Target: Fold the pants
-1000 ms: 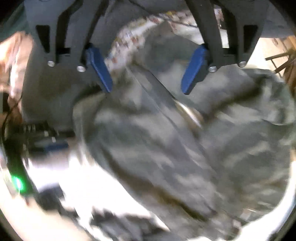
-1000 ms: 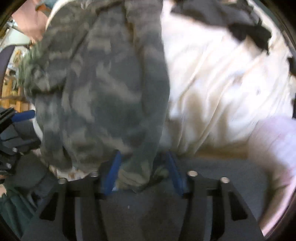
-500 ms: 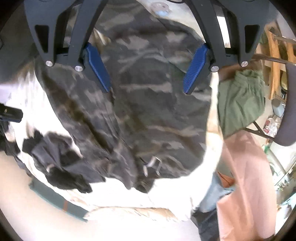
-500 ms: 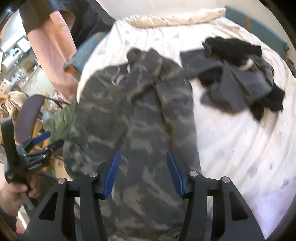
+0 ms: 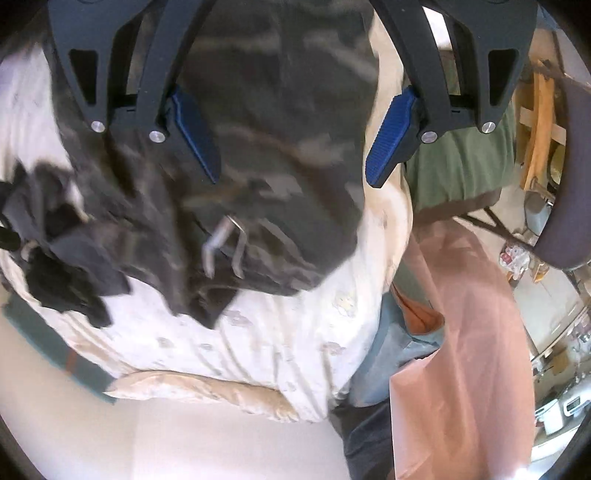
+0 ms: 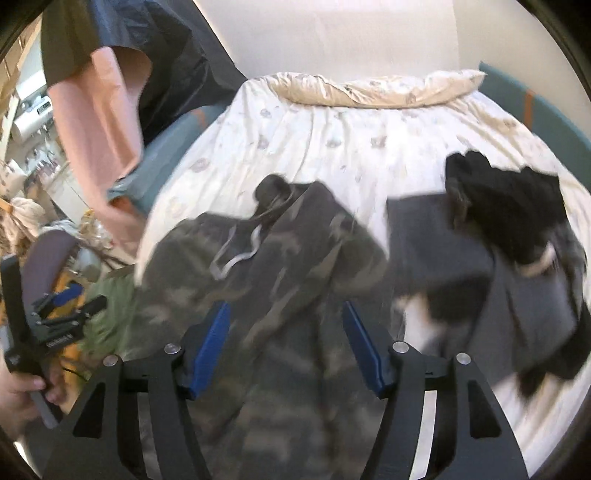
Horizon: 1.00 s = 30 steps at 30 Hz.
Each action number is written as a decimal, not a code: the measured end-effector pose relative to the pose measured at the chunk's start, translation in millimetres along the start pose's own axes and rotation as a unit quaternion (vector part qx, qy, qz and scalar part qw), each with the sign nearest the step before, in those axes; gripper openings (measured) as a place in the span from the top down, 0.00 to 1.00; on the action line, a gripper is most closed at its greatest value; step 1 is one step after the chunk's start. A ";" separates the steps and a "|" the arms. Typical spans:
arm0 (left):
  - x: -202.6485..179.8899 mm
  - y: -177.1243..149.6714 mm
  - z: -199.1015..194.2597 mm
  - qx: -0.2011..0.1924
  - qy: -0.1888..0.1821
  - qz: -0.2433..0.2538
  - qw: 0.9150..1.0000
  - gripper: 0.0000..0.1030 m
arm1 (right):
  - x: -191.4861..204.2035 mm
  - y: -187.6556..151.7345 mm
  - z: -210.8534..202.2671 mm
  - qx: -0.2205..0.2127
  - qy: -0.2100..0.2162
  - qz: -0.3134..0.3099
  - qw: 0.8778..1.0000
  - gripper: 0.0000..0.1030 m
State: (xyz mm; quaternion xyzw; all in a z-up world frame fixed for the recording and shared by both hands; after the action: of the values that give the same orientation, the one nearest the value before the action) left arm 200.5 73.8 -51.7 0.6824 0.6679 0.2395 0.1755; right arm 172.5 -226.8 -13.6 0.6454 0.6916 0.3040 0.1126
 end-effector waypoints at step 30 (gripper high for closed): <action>30.4 35.6 170.6 0.081 -0.066 -0.036 0.994 0.97 | -80.1 82.0 172.0 0.070 -0.052 -0.024 0.996 0.96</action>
State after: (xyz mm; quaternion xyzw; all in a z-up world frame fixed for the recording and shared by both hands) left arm 325.5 116.2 -169.4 0.6842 0.6962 0.1331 0.1718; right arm 345.8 -258.0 -122.0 0.6498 0.7196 0.2186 0.1103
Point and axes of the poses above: each gripper's, at about its wrist camera, not at the fingertips, and z roughly the way its jaws point, x to its left, y to its top, the point moved 8 cm from there along z, roughly the way its jaws point, and after that the axes turned 3 degrees about z, right-handed, at the moved point
